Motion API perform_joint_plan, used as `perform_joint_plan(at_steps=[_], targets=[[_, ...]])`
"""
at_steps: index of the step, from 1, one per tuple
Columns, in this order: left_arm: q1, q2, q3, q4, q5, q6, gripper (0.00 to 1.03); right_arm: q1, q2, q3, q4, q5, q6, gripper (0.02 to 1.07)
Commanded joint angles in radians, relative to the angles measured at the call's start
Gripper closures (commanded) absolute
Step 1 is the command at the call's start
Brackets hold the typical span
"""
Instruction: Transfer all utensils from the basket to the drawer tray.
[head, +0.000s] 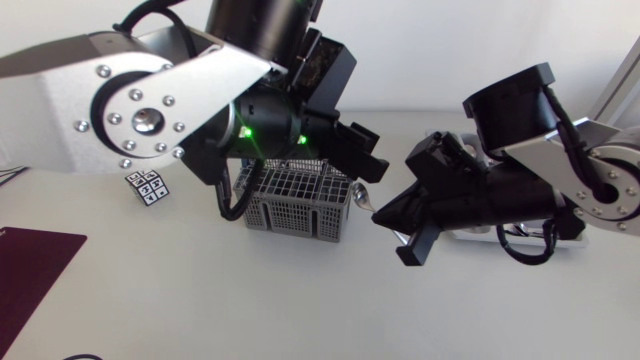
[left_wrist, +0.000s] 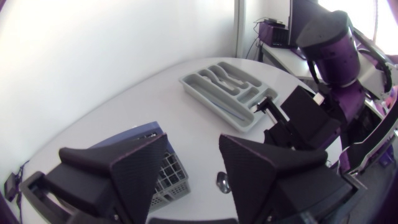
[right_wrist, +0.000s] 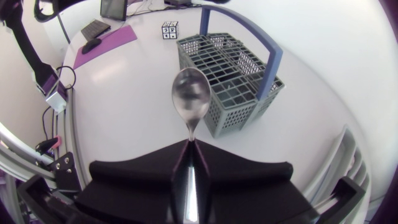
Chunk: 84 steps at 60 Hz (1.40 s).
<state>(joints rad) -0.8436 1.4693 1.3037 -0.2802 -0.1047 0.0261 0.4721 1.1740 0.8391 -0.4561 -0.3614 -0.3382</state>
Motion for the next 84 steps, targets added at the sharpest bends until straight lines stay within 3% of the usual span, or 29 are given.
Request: perform_joint_plan(at_steps=[1,21,39,61,84], targets=[[0.026,-0.003,0.028,-0.004,0.008,-0.008,0.33,-0.053,-0.005,-0.038,-0.033,-0.021,-0.067,0.98],[0.173,-0.026,-0.014,-0.001,0.008,0.028,0.3,-0.391,0.033,-0.046,-0.174,-0.103,-0.443,0.97],[0.253,-0.047,-0.067,0.001,0.008,0.046,0.3,-0.704,0.194,0.022,-0.23,-0.111,-0.818,0.98],[0.301,-0.079,-0.156,0.022,0.008,0.051,0.3,-0.986,0.49,0.213,-0.205,-0.056,-1.157,0.97],[0.316,-0.109,-0.192,0.026,0.008,0.041,0.3,-1.05,0.621,0.252,-0.01,0.041,-1.325,0.97]])
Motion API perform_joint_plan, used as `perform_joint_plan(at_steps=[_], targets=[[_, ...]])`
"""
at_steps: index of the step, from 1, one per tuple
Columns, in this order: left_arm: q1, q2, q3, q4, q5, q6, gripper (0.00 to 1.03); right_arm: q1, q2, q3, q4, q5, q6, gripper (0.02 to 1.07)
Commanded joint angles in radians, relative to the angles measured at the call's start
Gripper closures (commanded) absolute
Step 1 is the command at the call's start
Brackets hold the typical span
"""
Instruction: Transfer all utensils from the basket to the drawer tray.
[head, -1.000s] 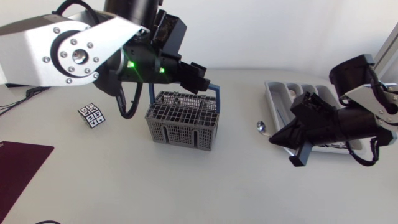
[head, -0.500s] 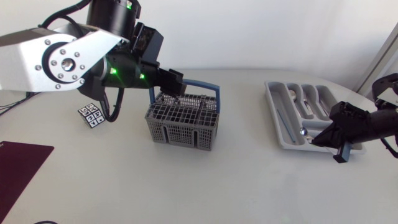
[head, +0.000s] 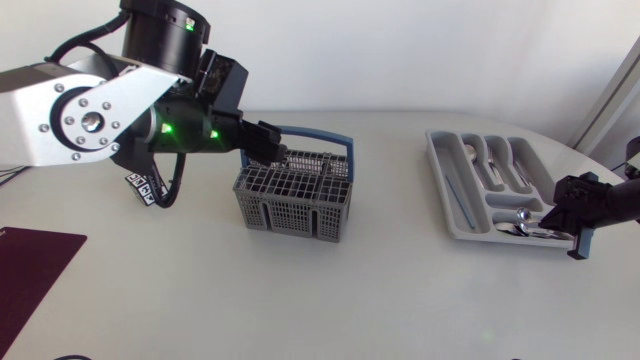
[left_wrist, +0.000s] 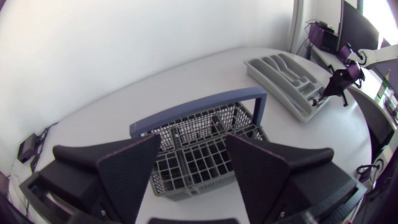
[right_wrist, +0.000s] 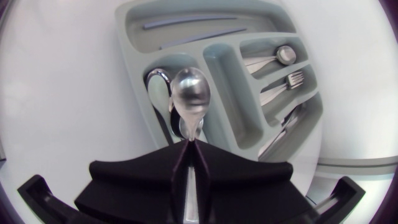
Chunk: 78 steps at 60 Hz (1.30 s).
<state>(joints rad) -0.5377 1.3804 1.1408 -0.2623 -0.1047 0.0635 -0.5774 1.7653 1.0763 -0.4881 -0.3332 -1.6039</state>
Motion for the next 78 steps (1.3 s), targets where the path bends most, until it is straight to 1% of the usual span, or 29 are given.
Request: perform_joint_plan(at_steps=[1,10,17,23,28,31,35,40,48,58,71,78], targets=[[0.01,-0.021,-0.03,0.008,0.008,0.004,0.3,0.001,0.033,0.011,0.029,0.017,-0.06,0.97],[0.016,-0.03,-0.044,0.008,0.008,0.002,0.3,0.024,0.031,-0.056,0.163,0.043,-0.087,0.96],[0.03,-0.044,-0.058,0.008,0.008,0.006,0.3,0.04,0.023,-0.093,0.215,0.071,-0.088,0.87],[0.045,-0.055,-0.072,0.008,0.011,0.009,0.3,0.045,0.01,-0.11,0.221,0.074,-0.087,0.82],[0.065,-0.066,-0.084,0.008,0.033,0.012,0.3,0.047,-0.003,-0.121,0.238,0.08,-0.079,0.68],[0.076,-0.072,-0.09,0.008,0.036,0.013,0.3,0.047,-0.017,-0.127,0.241,0.083,-0.073,0.63],[0.096,-0.08,-0.099,0.008,0.051,0.015,0.3,0.05,-0.063,-0.142,0.24,0.079,-0.05,0.59],[0.122,-0.086,-0.112,0.009,0.068,0.016,0.3,0.063,-0.135,-0.179,0.237,0.068,-0.025,0.58],[0.166,-0.09,-0.142,0.026,0.086,0.03,0.3,0.113,-0.248,-0.23,0.223,0.06,0.067,0.47],[0.219,-0.093,-0.182,0.044,0.108,0.045,0.3,0.223,-0.374,-0.273,0.135,0.054,0.21,0.46],[0.288,-0.08,-0.222,0.072,0.142,0.07,0.3,0.436,-0.504,-0.32,0.082,0.054,0.433,0.46],[0.301,-0.046,-0.237,0.09,0.143,0.088,0.3,0.551,-0.533,-0.312,0.069,0.057,0.576,0.46]])
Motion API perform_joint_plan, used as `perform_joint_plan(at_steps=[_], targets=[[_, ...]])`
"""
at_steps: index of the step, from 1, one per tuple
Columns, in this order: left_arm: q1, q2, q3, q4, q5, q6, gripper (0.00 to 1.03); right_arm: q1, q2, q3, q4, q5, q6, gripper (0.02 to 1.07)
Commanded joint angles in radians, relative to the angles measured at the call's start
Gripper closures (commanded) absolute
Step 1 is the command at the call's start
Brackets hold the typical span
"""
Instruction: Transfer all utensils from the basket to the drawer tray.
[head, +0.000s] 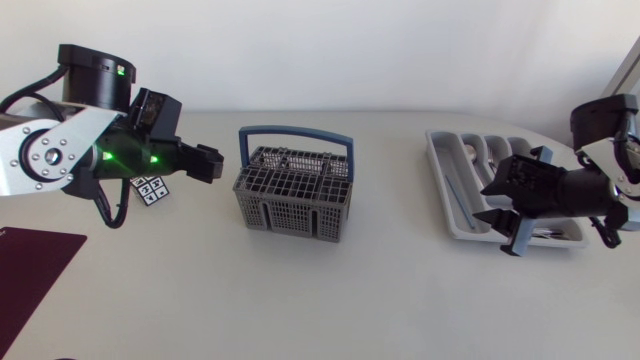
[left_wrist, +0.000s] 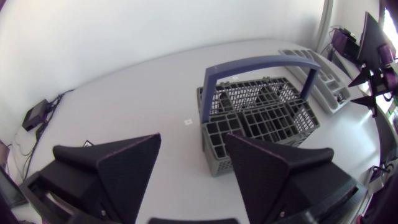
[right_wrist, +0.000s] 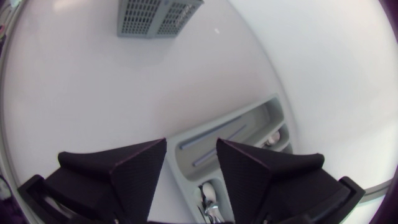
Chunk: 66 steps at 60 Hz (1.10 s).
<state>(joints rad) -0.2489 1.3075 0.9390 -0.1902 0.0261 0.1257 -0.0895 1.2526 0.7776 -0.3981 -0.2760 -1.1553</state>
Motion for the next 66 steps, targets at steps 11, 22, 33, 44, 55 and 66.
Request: perform_joint_plan(at_steps=[11,22,33,44,55,66], targets=[[0.022,0.116,-0.06,0.078,0.014,0.048,0.3,0.243,-0.002,-0.014,-0.004,0.018,0.305,0.46],[0.02,0.214,-0.049,0.129,0.014,0.055,0.3,0.389,0.059,0.012,0.056,0.046,0.451,0.46],[0.017,0.286,-0.032,0.166,0.014,0.063,0.3,0.494,0.166,0.045,0.125,0.075,0.552,0.46],[0.005,0.331,-0.019,0.178,0.014,0.068,0.3,0.539,0.291,0.114,0.157,0.081,0.615,0.46],[-0.02,0.312,-0.049,0.175,0.014,0.071,0.3,0.556,0.35,0.175,0.174,0.101,0.658,0.46],[-0.049,0.28,-0.095,0.173,0.015,0.071,0.3,0.556,0.401,0.223,0.182,0.109,0.677,0.46]])
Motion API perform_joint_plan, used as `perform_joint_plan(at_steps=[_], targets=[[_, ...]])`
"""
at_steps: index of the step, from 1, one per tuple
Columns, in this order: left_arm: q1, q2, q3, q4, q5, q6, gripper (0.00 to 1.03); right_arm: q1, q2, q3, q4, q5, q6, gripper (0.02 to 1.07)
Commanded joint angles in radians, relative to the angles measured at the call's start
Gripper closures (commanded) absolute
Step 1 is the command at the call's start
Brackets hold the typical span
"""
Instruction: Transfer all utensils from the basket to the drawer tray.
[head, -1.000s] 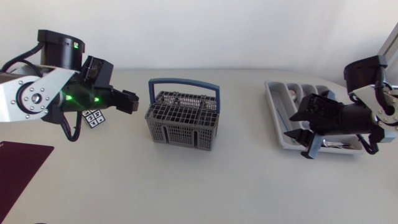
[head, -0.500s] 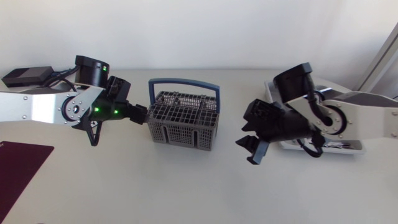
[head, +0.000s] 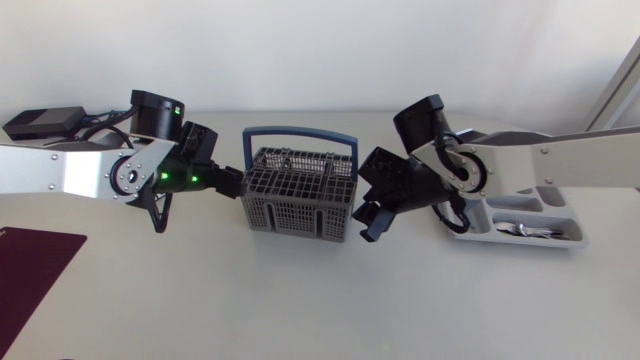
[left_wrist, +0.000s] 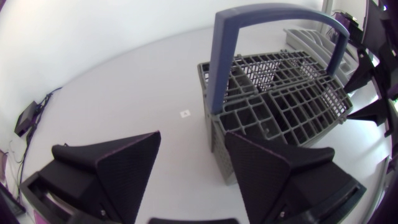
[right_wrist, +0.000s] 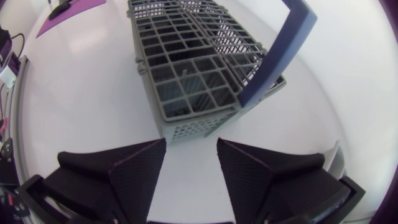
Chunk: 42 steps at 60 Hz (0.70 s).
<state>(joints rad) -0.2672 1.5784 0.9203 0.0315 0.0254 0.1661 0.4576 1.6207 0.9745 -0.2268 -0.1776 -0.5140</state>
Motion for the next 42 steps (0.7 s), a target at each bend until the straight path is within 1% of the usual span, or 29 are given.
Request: perform_joint_plan(at_steps=[1,6,22,42], targets=[[-0.033,0.006,-0.08,-0.048,0.016,0.032,0.3,0.009,0.034,0.027,0.014,0.013,0.037,0.46],[-0.041,-0.008,-0.095,-0.048,0.016,0.032,0.3,0.007,0.048,0.039,0.018,0.03,0.039,0.46],[-0.056,-0.046,-0.124,-0.054,0.016,0.03,0.3,-0.007,0.062,0.043,0.029,0.032,0.034,0.46],[-0.03,-0.09,-0.127,-0.054,0.016,0.032,0.3,-0.004,0.07,0.043,0.032,0.044,0.026,0.46]])
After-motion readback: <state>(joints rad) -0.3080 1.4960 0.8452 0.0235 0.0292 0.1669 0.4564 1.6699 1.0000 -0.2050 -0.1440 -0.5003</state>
